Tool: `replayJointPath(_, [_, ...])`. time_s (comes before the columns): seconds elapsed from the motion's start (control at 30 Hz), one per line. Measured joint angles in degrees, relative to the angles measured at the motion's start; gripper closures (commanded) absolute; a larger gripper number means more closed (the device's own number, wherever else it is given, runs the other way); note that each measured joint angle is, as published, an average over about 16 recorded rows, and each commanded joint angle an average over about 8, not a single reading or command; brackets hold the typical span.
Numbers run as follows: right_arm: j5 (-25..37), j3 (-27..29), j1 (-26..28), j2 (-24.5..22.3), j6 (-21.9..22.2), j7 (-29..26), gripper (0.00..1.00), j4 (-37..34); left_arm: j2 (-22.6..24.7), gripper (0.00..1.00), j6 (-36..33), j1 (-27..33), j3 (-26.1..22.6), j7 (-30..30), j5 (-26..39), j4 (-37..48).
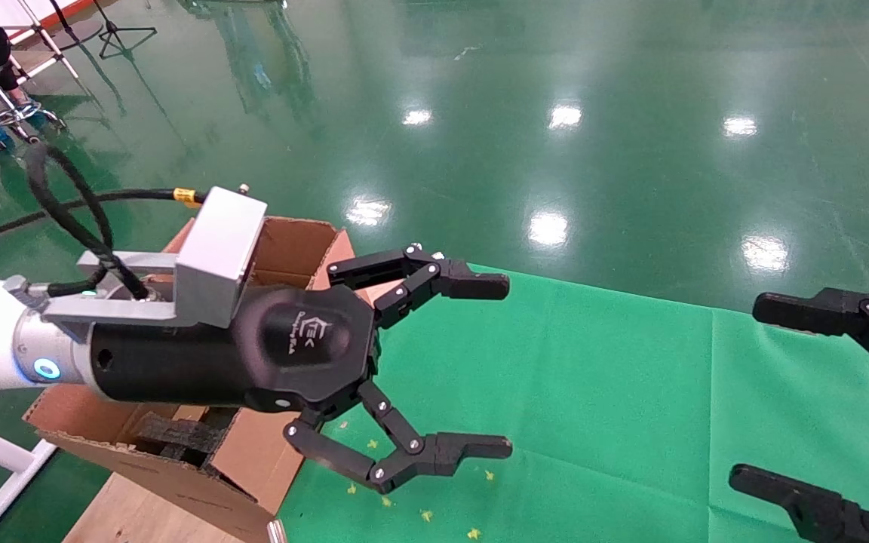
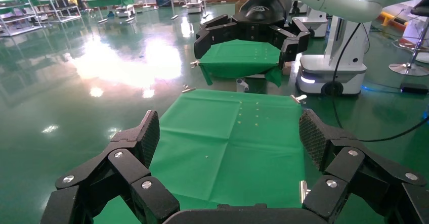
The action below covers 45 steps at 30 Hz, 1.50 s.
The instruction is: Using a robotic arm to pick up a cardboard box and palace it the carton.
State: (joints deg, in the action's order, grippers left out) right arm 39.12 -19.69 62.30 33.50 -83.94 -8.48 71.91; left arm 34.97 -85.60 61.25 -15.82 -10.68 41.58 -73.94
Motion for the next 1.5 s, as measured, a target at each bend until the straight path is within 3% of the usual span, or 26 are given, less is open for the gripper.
replayJointPath(1.5, [0.01,0.0,0.0,0.0,0.0,0.0,0.0,0.0,0.04,0.0,-0.1,0.46,-0.31,-0.23,0.39,0.62])
